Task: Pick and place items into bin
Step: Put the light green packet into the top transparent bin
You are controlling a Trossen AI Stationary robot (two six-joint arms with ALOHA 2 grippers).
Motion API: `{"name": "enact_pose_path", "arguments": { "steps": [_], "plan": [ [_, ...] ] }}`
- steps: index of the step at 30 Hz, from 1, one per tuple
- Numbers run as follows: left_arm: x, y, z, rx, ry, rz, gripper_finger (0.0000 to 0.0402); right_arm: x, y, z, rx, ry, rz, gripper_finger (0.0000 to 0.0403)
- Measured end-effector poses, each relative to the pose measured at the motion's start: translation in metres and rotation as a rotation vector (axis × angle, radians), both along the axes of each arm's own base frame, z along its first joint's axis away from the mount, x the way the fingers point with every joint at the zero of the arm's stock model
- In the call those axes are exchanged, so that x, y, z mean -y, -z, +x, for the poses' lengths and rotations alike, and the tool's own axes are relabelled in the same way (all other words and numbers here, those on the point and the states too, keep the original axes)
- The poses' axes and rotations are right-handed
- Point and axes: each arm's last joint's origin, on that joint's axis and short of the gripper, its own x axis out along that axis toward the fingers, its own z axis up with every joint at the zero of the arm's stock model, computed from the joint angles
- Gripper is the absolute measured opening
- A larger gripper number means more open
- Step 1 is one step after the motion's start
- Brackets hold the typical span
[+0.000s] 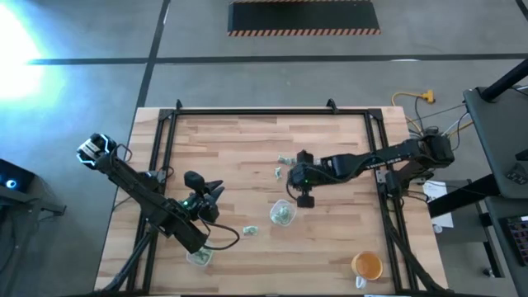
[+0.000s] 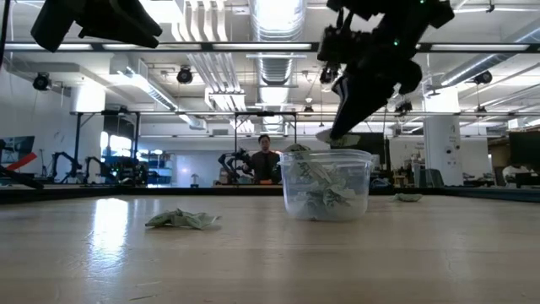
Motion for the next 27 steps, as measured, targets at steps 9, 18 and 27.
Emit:
{"name": "enact_pose_path", "arguments": {
  "steps": [9,18,27],
  "plan": [
    [0.000,0.000,0.000,-0.001,0.000,0.001,0.0105,-0.039,-0.009,0.005,0.093,-0.239,0.057,0.0008],
    [0.000,0.000,0.000,-0.001,-0.001,0.001,0.0105,-0.054,-0.006,0.006,0.106,-0.316,0.099,0.0008],
    [0.000,0.001,0.000,-0.002,-0.001,0.001,0.0105,-0.058,0.012,0.016,0.065,-0.387,0.142,0.0008]
  ]
}}
